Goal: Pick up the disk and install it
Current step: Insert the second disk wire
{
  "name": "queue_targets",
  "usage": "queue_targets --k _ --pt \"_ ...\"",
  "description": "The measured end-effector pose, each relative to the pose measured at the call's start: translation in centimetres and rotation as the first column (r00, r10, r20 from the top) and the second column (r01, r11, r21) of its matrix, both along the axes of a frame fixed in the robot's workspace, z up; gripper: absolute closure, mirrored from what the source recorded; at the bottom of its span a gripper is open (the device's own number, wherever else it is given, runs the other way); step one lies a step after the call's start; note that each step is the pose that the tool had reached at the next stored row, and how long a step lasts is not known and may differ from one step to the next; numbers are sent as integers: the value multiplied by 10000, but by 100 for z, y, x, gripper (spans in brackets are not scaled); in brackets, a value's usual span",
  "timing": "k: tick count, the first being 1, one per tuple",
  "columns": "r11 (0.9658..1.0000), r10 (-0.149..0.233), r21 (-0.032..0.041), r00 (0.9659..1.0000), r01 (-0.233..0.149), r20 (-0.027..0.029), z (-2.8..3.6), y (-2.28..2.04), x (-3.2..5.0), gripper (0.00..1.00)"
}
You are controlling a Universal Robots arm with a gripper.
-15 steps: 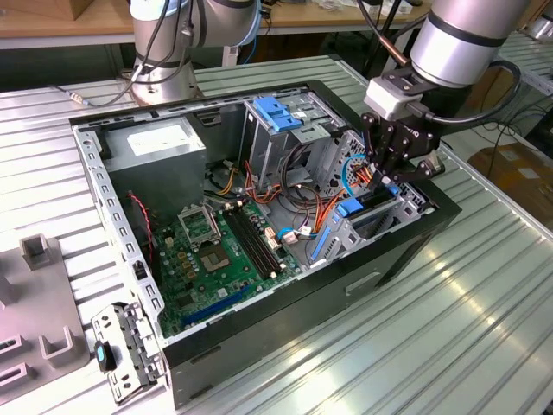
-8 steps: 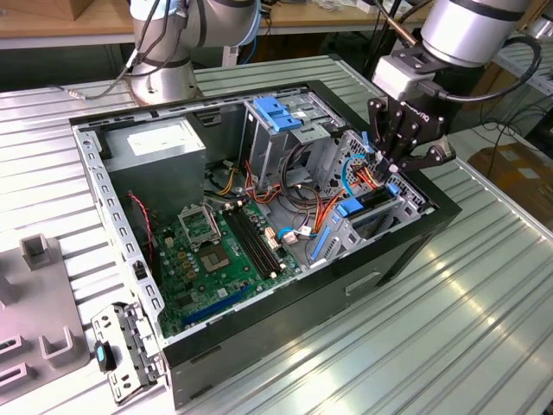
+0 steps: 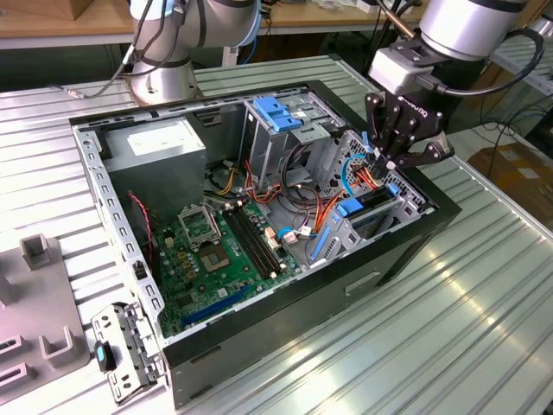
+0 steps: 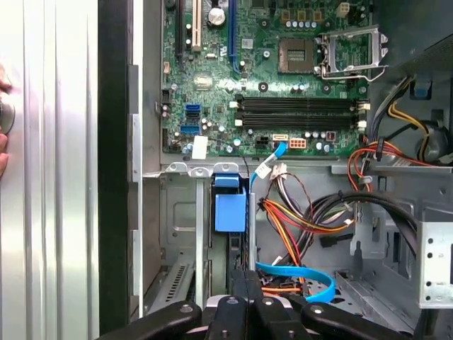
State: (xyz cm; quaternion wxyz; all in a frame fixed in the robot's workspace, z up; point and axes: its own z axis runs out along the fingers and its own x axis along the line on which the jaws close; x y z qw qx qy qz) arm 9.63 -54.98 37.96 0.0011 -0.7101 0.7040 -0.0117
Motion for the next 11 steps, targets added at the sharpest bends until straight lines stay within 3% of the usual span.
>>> queue_targets --k 5,11 --pt "10000 0 -1 10000 0 -4 134 5 -1 89" --pt "10000 -1 -31 10000 1 -87 163 58 5 89"
